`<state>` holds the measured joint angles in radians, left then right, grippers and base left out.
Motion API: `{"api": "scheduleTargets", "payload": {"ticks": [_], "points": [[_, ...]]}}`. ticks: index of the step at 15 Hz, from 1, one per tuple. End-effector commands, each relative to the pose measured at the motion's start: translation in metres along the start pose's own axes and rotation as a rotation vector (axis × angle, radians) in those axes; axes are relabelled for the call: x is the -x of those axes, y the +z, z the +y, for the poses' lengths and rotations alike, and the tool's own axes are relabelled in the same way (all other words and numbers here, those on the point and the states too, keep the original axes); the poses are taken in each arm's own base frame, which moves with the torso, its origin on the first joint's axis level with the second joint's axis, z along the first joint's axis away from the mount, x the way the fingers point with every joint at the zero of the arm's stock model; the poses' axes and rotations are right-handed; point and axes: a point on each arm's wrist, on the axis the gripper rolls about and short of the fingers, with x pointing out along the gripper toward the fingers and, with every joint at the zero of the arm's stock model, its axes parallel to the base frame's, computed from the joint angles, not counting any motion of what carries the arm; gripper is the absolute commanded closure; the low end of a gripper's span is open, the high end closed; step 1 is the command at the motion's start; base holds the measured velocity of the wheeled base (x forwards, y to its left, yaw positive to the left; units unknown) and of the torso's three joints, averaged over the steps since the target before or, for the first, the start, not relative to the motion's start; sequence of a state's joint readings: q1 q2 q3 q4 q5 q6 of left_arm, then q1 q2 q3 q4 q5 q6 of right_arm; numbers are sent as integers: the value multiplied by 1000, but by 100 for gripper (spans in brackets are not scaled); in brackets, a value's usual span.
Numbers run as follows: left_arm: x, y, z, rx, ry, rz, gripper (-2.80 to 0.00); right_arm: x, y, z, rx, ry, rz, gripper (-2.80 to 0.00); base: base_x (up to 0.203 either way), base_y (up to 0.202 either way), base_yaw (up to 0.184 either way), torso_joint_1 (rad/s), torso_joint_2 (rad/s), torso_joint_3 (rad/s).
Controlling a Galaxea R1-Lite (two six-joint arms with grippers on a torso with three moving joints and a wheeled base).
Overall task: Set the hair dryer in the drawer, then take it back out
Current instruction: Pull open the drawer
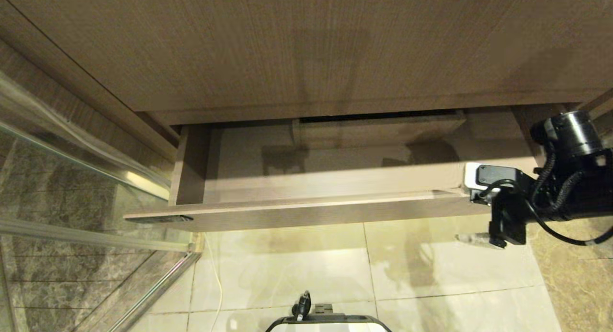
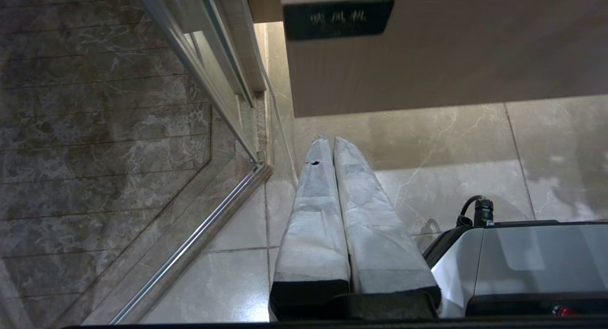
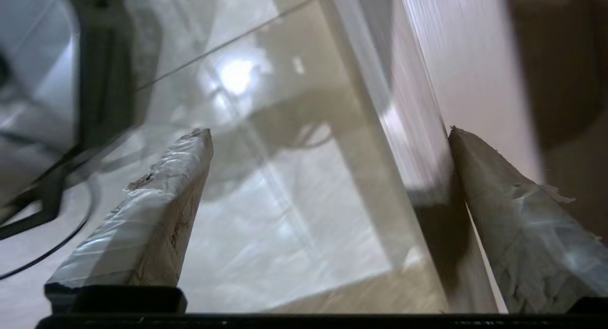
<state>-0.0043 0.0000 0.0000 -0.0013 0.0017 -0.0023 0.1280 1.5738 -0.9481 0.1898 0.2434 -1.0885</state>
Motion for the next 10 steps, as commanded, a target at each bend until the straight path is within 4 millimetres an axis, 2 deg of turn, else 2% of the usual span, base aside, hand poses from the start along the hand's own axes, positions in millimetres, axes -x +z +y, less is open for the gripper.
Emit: {"api": "scheduleTargets", "payload": {"ticks": [1,5,8,9,10], "points": [[0,0,0,1,1,1,0,41,-10,14,-43,-5,6,-280,0,0,0,0,0,0],[0,0,0,1,1,1,0,92,-13,27,-191,-88,-83,-280,0,0,0,0,0,0],[0,0,0,0,1,0,0,122,-15,42,-334,-182,-120,-280,0,0,0,0,0,0],[0,0,0,1,1,0,0,126,-17,45,-380,-195,-122,0,0,0,0,0,0,0],[0,0,0,-1,1,1,0,129,-17,48,-403,-207,-125,0,0,0,0,0,0,0]]}}
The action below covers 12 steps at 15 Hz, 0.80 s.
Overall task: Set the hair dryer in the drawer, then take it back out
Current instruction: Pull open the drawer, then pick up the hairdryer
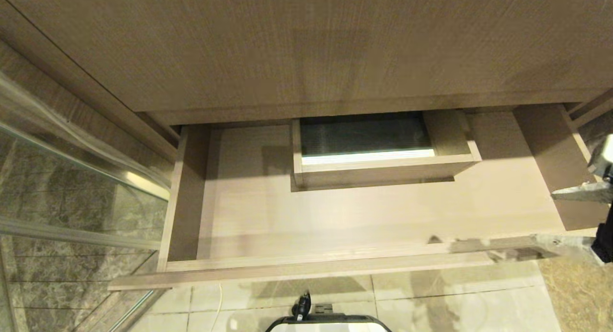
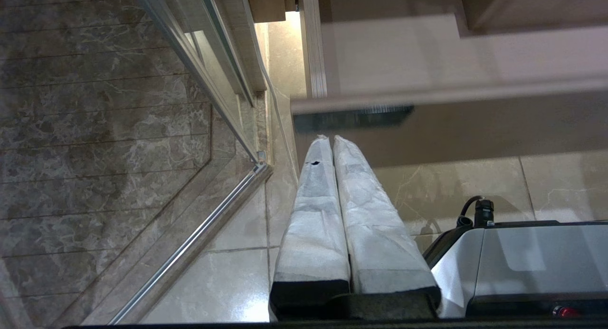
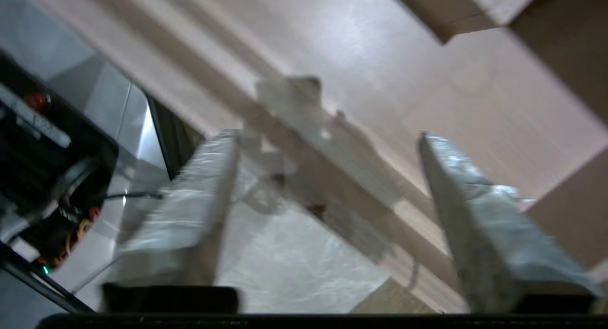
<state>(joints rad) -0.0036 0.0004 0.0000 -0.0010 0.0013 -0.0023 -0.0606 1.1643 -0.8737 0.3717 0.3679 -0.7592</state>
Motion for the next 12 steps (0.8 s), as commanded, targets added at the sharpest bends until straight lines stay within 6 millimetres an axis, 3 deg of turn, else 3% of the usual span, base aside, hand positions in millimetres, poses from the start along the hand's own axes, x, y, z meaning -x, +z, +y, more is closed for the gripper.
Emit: {"api": "scheduleTargets", "payload": {"ticks": [1,5,12], "points": [[0,0,0,0,1,0,0,22,-3,12,-29,-56,-41,0,0,0,0,0,0,0],[0,0,0,1,1,-1,0,36,-20,24,-156,-124,-28,0,0,0,0,0,0,0],[0,0,0,0,1,-1,0,44,-33,21,-293,-267,33,0,0,0,0,0,0,0]]}}
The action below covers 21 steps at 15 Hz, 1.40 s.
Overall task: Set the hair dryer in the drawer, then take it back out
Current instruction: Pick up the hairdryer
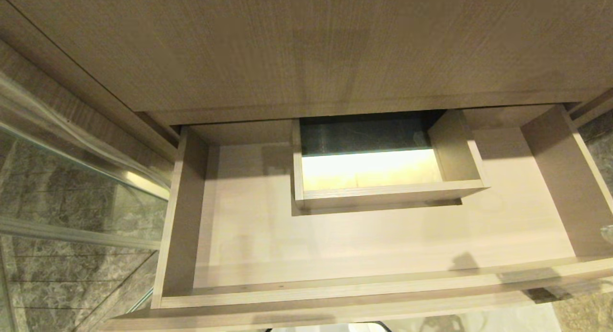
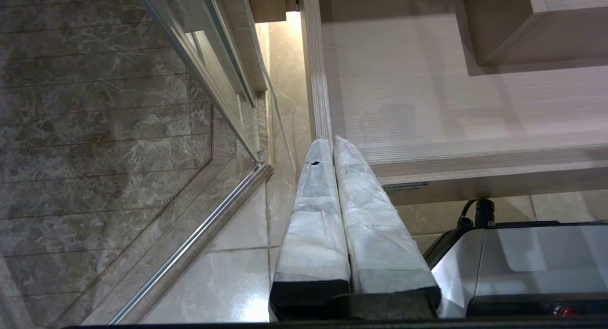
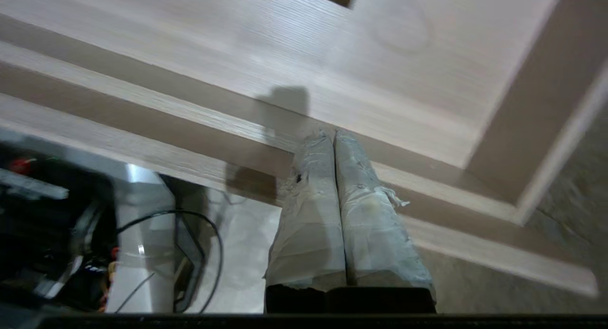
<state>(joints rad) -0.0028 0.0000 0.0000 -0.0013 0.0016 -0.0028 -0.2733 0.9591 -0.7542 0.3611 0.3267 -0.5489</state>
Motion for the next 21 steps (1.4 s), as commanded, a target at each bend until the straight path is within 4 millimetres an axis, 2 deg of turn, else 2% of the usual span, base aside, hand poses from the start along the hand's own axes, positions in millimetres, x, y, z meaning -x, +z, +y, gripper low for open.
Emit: {"api": "scheduleTargets", "payload": {"ticks": [1,17,21], "points": [[0,0,0,0,0,0,0,2,-2,1,-1,-26,11,0,0,0,0,0,0,0],[0,0,0,0,0,1,0,6,-6,5,2,-32,4,0,0,0,0,0,0,0],[0,0,0,0,0,1,0,16,-4,7,15,-55,-31,0,0,0,0,0,0,0]]}}
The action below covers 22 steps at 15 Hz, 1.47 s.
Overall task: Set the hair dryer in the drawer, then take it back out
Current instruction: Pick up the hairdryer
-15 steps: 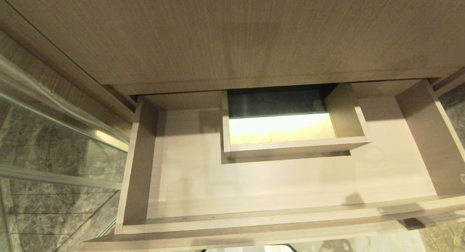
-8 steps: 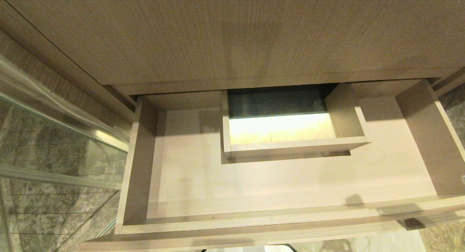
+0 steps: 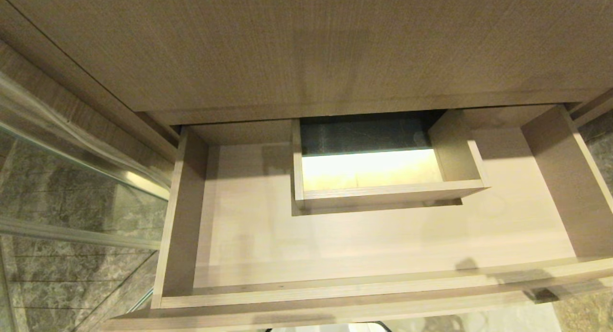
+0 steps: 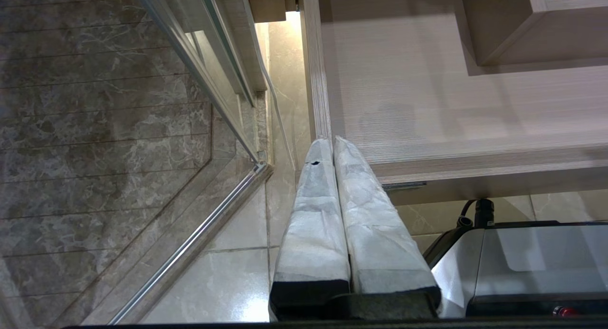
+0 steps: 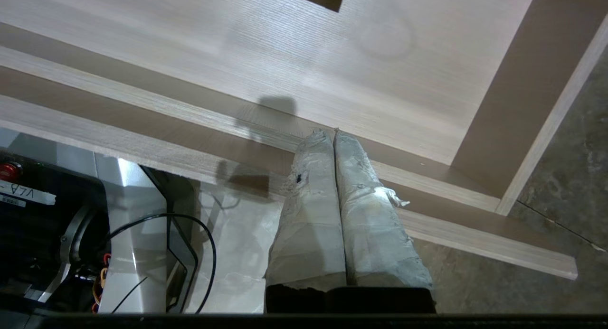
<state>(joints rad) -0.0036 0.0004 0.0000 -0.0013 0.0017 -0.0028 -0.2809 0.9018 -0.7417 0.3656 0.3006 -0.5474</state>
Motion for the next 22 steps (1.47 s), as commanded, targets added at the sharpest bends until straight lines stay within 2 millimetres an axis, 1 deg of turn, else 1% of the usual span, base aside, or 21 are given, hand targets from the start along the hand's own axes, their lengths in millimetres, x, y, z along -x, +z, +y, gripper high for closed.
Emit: {"api": "scheduleTargets", "payload": {"ticks": [1,3,5,8,10,12,16,19,21,22], "points": [[0,0,0,0,0,1,0,12,0,4,17,-25,-38,0,0,0,0,0,0,0],[0,0,0,0,0,-1,0,24,2,7,30,-69,-81,0,0,0,0,0,0,0],[0,0,0,0,0,1,0,38,0,12,36,-124,-119,0,0,0,0,0,0,0],[0,0,0,0,0,1,0,57,-2,17,36,-267,-165,0,0,0,0,0,0,0],[0,0,0,0,0,1,0,64,-2,19,5,-328,-216,0,0,0,0,0,0,0],[0,0,0,0,0,0,0,66,-3,21,-62,-335,-253,0,0,0,0,0,0,0],[0,0,0,0,0,-1,0,79,-1,26,-56,-360,-304,0,0,0,0,0,0,0],[0,0,0,0,0,-1,0,100,-9,40,-42,-396,-363,0,0,0,0,0,0,0],[0,0,0,0,0,0,0,115,-19,54,-33,-413,-393,0,0,0,0,0,0,0],[0,0,0,-1,0,0,0,119,-25,60,-35,-414,-392,0,0,0,0,0,0,0]]}}
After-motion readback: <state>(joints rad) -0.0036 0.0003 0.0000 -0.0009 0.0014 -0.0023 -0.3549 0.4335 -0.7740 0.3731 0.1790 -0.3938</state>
